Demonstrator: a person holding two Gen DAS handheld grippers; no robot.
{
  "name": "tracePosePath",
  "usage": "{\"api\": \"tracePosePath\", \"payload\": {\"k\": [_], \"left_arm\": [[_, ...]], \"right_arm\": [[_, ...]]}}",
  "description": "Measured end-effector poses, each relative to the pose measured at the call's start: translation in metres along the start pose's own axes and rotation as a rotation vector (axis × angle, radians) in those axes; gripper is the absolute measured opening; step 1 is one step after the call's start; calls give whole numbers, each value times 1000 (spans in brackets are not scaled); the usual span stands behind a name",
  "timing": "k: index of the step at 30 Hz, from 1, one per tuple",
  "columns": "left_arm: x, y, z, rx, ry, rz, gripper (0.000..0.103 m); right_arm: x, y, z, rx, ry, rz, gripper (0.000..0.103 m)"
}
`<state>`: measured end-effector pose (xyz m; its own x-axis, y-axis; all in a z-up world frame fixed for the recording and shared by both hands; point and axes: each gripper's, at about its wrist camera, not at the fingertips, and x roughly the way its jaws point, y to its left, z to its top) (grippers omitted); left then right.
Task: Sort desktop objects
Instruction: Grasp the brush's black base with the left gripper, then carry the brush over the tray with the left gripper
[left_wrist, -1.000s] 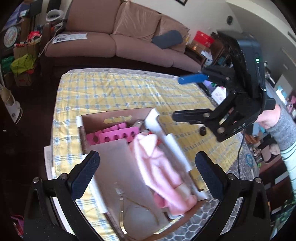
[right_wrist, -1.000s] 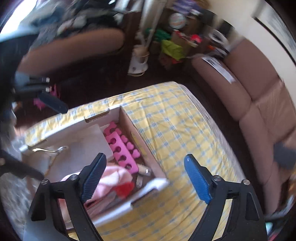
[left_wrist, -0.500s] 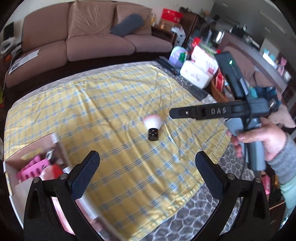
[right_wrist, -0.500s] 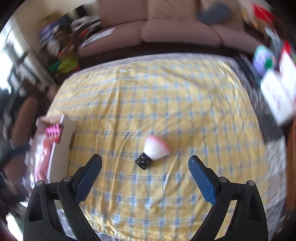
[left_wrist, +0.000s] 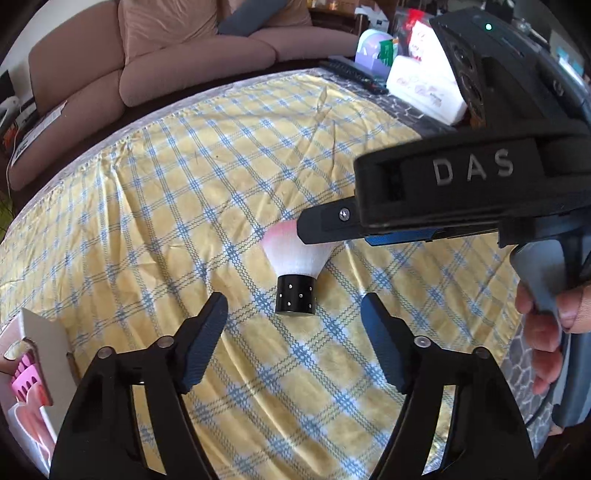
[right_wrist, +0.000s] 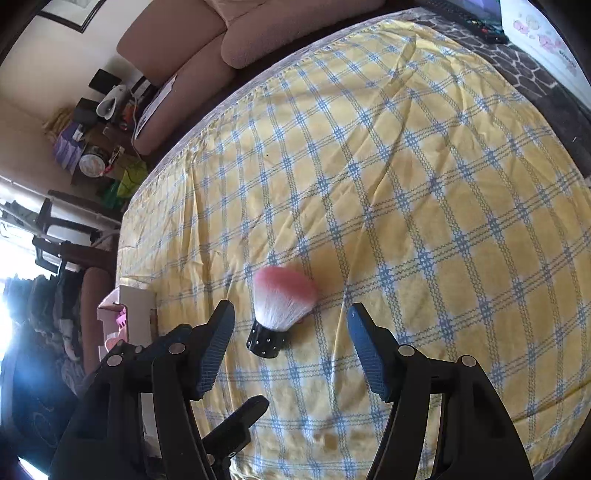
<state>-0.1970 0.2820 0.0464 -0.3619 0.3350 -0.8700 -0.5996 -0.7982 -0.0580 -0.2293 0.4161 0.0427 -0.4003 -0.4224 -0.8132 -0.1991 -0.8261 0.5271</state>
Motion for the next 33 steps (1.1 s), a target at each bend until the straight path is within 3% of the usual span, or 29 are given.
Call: {"api": "tracePosePath", "payload": {"k": [5, 9, 11, 12, 13, 14, 19, 24, 29, 33], "left_arm": [[18, 3, -4, -6, 10, 5, 64], [23, 9, -6, -28, 14, -58, 54], [27, 12, -7, -36, 26, -66, 41], [28, 13, -7, -40, 29, -66, 38], [27, 14, -7, -42, 24, -66, 31], [27, 16, -7, -47, 21, -86, 26], [20, 20, -11, -63, 23, -130, 25], [-13, 30, -16, -83, -26, -171, 25], [-63, 54, -14, -69, -75, -180, 25], [-104, 94, -21, -57, -102, -145, 25]], "right_arm": [[17, -6, 4, 13, 33, 22, 66], [30, 1, 4, -13, 57, 14, 63], [34, 6, 4, -29, 56, 4, 55], [35, 7, 4, -35, 52, 2, 48], [37, 9, 4, -40, 53, 6, 31], [38, 9, 5, -42, 56, 8, 28], [34, 16, 0, -80, 32, 12, 22], [17, 27, -6, -87, 11, 41, 20], [-11, 62, -9, -123, -20, 75, 20], [-19, 108, -13, -148, -40, 127, 20]]}}
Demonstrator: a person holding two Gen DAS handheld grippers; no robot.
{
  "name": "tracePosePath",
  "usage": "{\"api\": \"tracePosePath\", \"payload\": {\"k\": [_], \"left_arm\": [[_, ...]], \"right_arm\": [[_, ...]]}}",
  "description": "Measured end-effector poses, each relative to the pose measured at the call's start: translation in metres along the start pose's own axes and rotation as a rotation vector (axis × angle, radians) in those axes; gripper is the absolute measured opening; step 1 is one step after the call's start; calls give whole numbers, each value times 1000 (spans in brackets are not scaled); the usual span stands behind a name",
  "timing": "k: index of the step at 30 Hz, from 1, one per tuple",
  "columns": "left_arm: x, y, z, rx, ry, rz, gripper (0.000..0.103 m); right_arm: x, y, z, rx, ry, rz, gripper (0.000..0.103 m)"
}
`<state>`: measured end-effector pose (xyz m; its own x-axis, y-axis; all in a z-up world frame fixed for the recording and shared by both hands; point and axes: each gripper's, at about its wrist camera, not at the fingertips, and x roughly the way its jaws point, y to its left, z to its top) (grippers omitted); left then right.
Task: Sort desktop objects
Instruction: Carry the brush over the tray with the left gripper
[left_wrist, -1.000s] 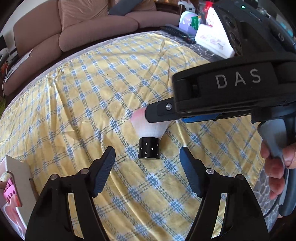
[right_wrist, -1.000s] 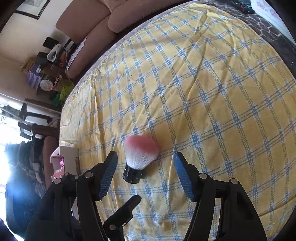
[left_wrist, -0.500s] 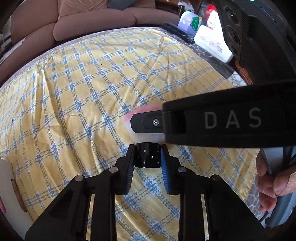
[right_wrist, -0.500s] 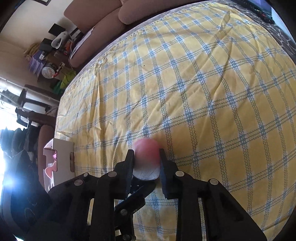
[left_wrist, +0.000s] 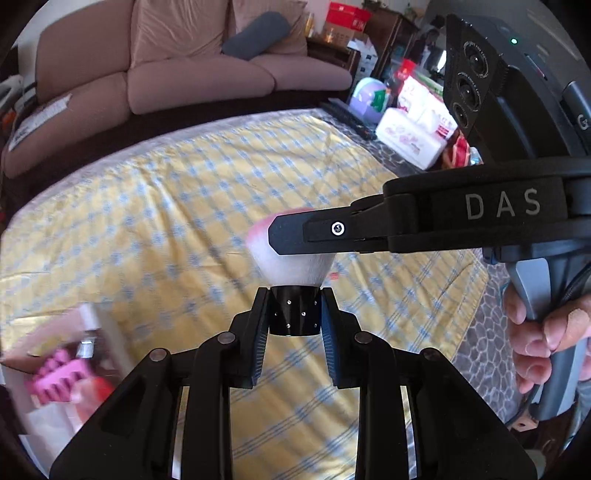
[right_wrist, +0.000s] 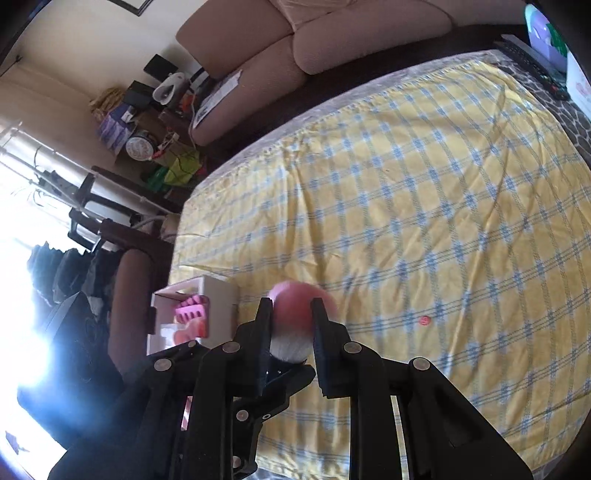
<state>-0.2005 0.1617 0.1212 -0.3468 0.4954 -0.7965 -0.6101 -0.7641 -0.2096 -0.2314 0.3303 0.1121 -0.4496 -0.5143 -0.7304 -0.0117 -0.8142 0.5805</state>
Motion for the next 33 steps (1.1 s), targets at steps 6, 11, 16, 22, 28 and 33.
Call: {"api": "tracePosePath", "payload": {"k": [6, 11, 16, 22, 28, 33], "left_arm": [[-42, 68, -15, -41, -13, 47, 25], [-49, 130, -42, -43, 35, 84, 25], [-33, 180, -65, -84, 77, 80, 24], [-22, 195, -78, -99, 82, 43, 24], [-22, 190, -76, -84, 98, 48, 25], [-31, 188, -81, -93, 101, 59, 25]], "right_arm": [[37, 85, 2, -64, 14, 59, 20], [93, 136, -2, -59, 46, 99, 20], [149, 157, -12, -40, 100, 83, 19], [178, 165, -16, -69, 129, -6, 19], [179, 161, -19, -86, 122, -75, 19], [175, 161, -23, -129, 124, -173, 20]]}}
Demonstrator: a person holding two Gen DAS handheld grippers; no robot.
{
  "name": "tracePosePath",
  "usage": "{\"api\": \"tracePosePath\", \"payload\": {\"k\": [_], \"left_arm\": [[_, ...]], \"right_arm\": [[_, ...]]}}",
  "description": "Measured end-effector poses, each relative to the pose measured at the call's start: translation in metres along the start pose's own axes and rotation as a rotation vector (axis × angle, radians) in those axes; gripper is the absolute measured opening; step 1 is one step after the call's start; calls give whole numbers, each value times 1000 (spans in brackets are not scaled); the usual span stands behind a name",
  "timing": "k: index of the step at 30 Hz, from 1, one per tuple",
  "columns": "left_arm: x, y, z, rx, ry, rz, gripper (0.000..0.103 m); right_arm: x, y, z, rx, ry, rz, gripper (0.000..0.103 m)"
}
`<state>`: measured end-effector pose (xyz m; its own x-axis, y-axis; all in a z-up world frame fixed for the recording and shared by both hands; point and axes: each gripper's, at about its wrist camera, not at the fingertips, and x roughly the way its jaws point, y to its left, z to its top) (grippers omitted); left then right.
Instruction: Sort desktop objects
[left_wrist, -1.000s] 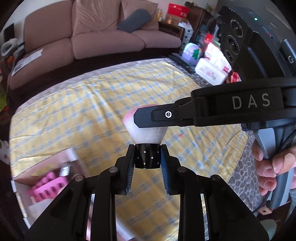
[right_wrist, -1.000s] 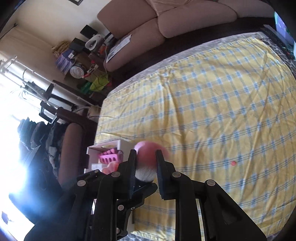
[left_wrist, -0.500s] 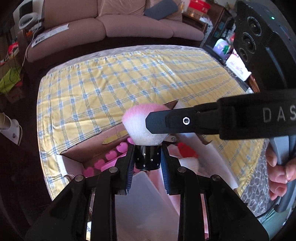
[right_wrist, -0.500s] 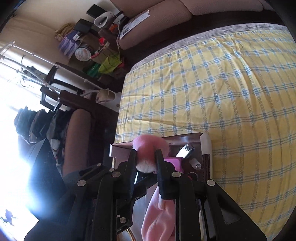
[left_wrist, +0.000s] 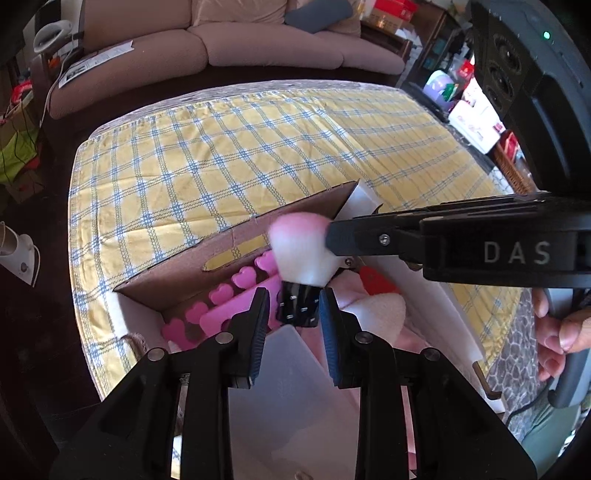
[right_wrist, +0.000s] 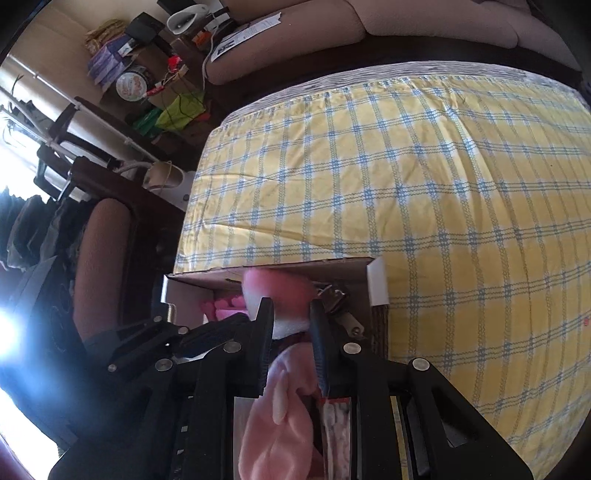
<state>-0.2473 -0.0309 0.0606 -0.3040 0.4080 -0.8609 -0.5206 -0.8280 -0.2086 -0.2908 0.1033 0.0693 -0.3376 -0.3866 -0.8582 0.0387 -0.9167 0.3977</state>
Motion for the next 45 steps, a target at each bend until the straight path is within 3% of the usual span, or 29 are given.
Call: {"api": "tracePosePath", "payload": {"k": [6, 8, 11, 15, 17, 22, 25, 35, 38, 45], "left_arm": [[-22, -3, -8, -30, -21, 31, 51], [-34, -9, -12, -36, -42, 43, 70], [-49, -22, -25, -44, -68, 53, 89], [-66, -39, -45, -70, -91, 55, 102], [-75, -48, -57, -80, -108, 53, 103], [-104, -67, -84, -117, -190, 74, 103], [-120, -77, -103, -156, -233, 113, 103], [-117, -120, -175, -275, -254, 193, 103], [-108, -130, -191, -297, -276, 215, 103], [-60, -138, -212, -347, -223, 279, 103]], "right_arm": [[-14, -6, -15, -15, -4, -40, 20], [-25, -7, -19, -21, -22, -44, 33], [-42, -4, -28, -49, -52, -69, 45], [-59, -1, -45, -97, -82, -110, 63], [-67, 0, -57, -119, -99, -134, 78], [-87, 5, -94, -196, -150, -234, 93], [-102, 6, -116, -223, -191, -252, 103], [-128, -12, -191, -271, -249, -308, 103], [-125, -24, -214, -292, -273, -331, 103], [-92, -53, -254, -302, -271, -374, 103]]}}
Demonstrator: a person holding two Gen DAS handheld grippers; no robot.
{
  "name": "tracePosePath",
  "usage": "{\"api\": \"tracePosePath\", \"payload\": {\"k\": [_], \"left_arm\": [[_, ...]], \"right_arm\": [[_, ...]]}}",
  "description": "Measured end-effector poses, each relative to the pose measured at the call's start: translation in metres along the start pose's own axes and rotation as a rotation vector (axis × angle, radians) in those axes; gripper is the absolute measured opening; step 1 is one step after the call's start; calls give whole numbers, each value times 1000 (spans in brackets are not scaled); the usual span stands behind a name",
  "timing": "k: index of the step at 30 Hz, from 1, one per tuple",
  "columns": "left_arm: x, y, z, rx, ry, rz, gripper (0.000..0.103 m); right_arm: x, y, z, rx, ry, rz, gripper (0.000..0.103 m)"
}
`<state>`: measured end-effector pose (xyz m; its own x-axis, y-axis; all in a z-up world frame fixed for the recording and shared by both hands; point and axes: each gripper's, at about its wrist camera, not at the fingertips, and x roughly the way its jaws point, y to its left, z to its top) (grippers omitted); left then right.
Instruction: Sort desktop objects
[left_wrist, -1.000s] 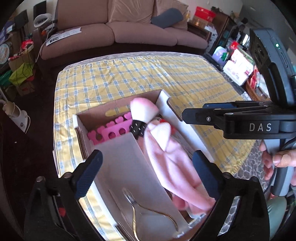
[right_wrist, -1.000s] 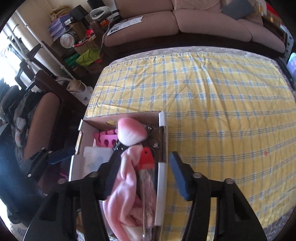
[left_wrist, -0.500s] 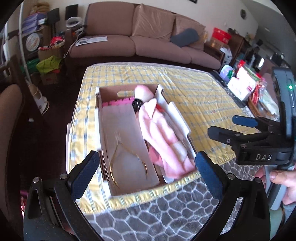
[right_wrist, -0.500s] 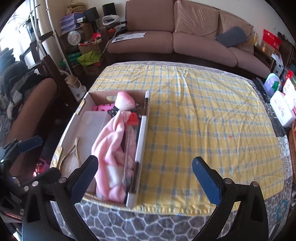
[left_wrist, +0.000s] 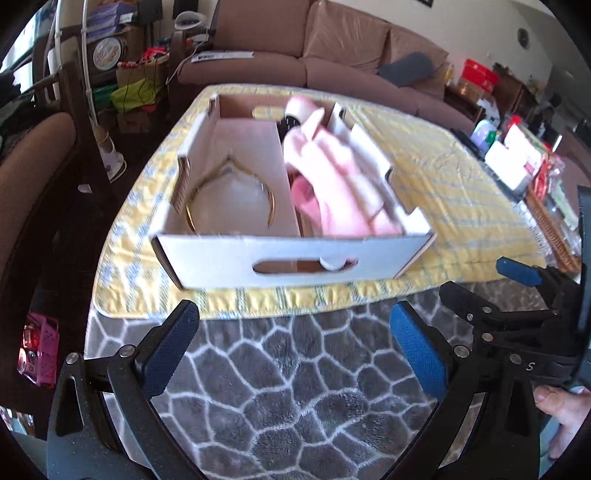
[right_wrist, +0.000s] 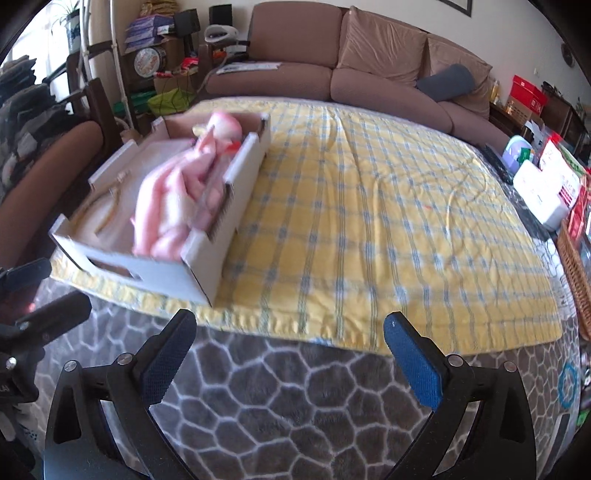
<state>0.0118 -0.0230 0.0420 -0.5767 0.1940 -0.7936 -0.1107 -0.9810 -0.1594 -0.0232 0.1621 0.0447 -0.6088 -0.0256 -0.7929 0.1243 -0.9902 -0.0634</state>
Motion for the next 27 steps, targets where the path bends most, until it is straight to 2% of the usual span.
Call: {"api": "tracePosePath", "payload": {"k": [7, 13, 16, 27], "left_arm": [[32, -8, -13, 12, 66, 56, 103], [36, -16, -18, 42, 46, 93, 103], [40, -24, -21, 80, 48, 147, 103], [40, -22, -21, 70, 38, 142, 103]], "right_arm": [[25, -14, -25, 50, 30, -29, 103], [35, -23, -37, 89, 39, -38, 103], [36, -25, -39, 115, 27, -33, 103], [35, -25, -40, 124, 23, -22, 103]]}}
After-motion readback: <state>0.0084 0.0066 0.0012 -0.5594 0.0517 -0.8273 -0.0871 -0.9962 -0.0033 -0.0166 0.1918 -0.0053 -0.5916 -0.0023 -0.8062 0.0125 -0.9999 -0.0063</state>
